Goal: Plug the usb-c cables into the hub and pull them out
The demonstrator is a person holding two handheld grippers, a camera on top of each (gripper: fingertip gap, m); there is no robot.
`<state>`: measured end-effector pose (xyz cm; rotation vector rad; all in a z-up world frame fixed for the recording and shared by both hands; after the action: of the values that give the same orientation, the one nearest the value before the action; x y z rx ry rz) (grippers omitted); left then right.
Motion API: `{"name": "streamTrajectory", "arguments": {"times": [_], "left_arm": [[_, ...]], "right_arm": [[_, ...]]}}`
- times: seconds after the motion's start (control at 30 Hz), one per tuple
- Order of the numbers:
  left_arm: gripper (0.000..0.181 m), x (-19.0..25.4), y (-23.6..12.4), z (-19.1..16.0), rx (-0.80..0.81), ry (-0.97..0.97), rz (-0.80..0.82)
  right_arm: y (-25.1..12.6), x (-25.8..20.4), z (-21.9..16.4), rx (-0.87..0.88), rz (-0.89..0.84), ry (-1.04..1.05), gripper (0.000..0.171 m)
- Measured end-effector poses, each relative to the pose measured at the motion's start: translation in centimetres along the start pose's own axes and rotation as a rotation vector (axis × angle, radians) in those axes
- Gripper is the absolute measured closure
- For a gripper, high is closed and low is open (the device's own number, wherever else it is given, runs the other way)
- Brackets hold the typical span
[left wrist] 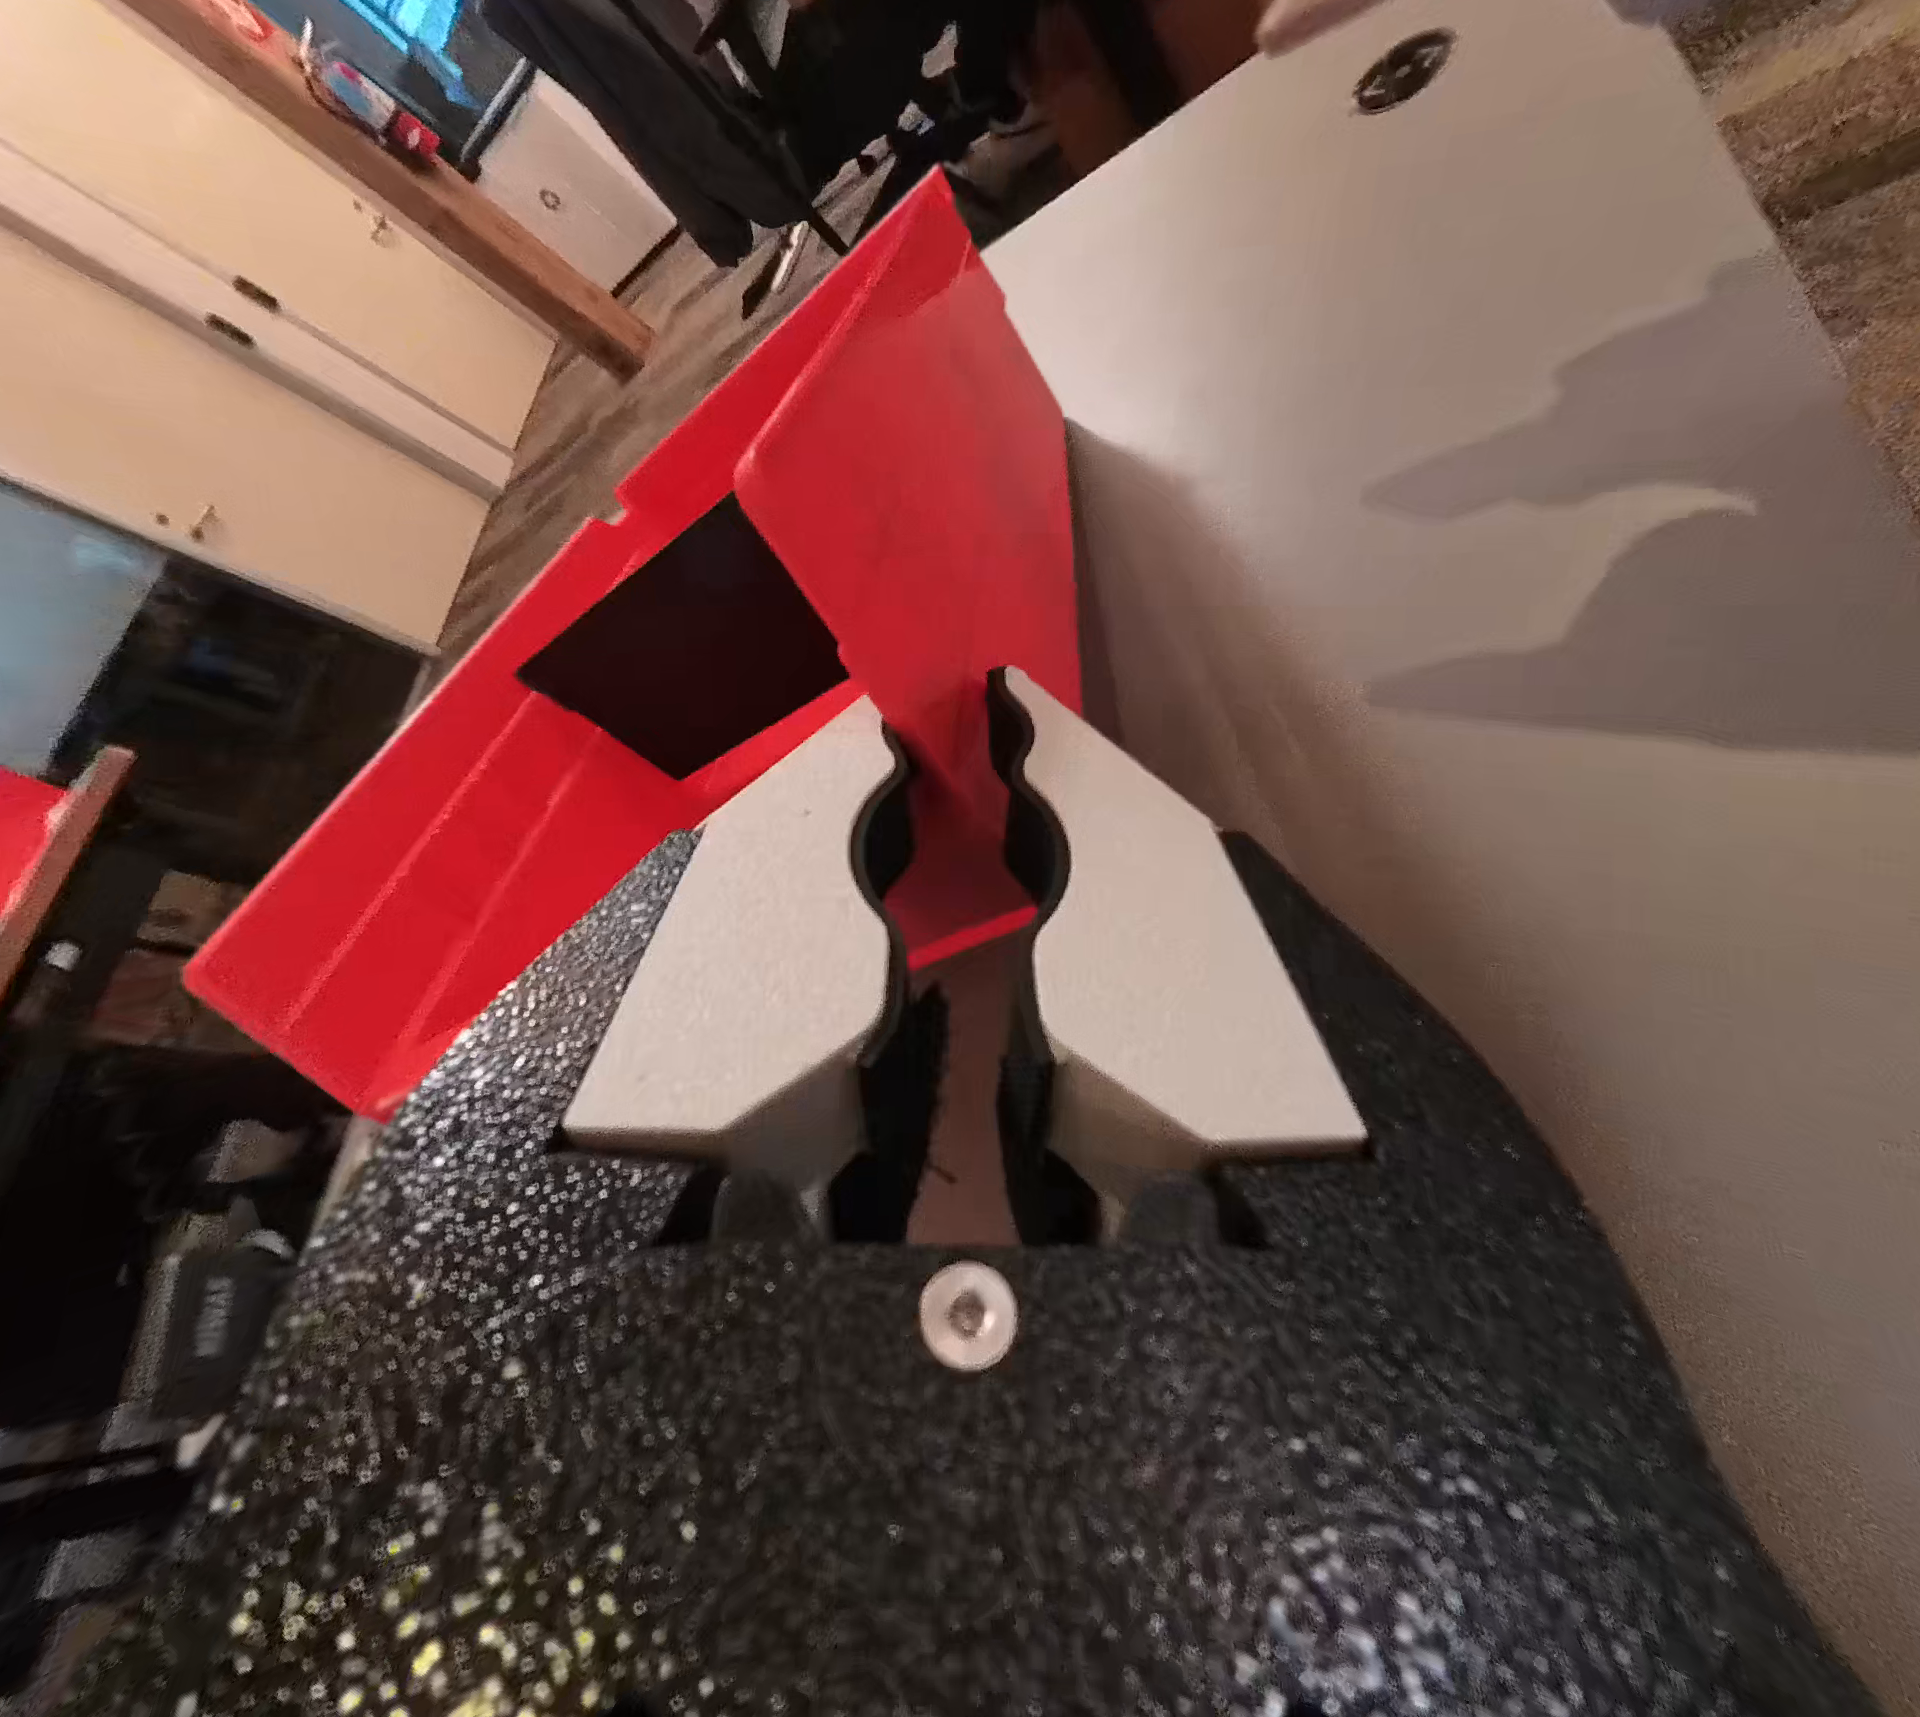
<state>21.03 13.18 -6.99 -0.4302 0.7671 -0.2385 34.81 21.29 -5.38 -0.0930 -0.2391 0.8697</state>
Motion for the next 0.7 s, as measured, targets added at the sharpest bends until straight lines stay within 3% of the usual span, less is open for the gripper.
{"name": "streamTrajectory", "arguments": {"times": [0.27, 0.33, 0.4, 0.47, 0.6, 0.7], "left_arm": [[0.172, 2.3, 3.2, -4.0, -0.125, -0.174, -0.06], [0.155, 2.8, 3.2, -5.0, -0.137, -0.192, -0.04], [0.104, 2.3, 1.7, -5.7, -0.155, -0.226, 0.019], [0.062, 1.0, -1.5, -5.7, -0.128, -0.274, 0.098], [0.058, -4.2, -11.8, -6.2, 0.012, -0.402, 0.363], [0.058, -7.6, -20.4, -10.3, -0.011, -0.544, 0.64]], "right_arm": [[1.9, -3.2, -1.3, -0.019, 0.097, -0.013, 0.105], [2.2, -4.4, -1.4, -0.02, 0.134, -0.011, 0.106], [2.6, -5.6, -1.5, -0.025, 0.168, 0.002, 0.106], [2.9, -6.8, -1.2, -0.013, 0.181, 0.014, 0.104], [4.5, -8.9, 0.2, 0.025, 0.12, 0.053, 0.064], [6.4, -10.6, 1.3, 0.021, 0.075, 0.097, 0.037]]}}
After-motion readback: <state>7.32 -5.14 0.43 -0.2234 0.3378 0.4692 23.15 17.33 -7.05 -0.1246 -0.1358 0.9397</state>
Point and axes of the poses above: each gripper's, where its closed fingertips meet, y out along the fingers, z out of its top, x = y × z across the jaws, the point moved 1 cm from there along -y, back along the fingers, and after that the axes turned 7 degrees about -x, right-handed, at the moved point
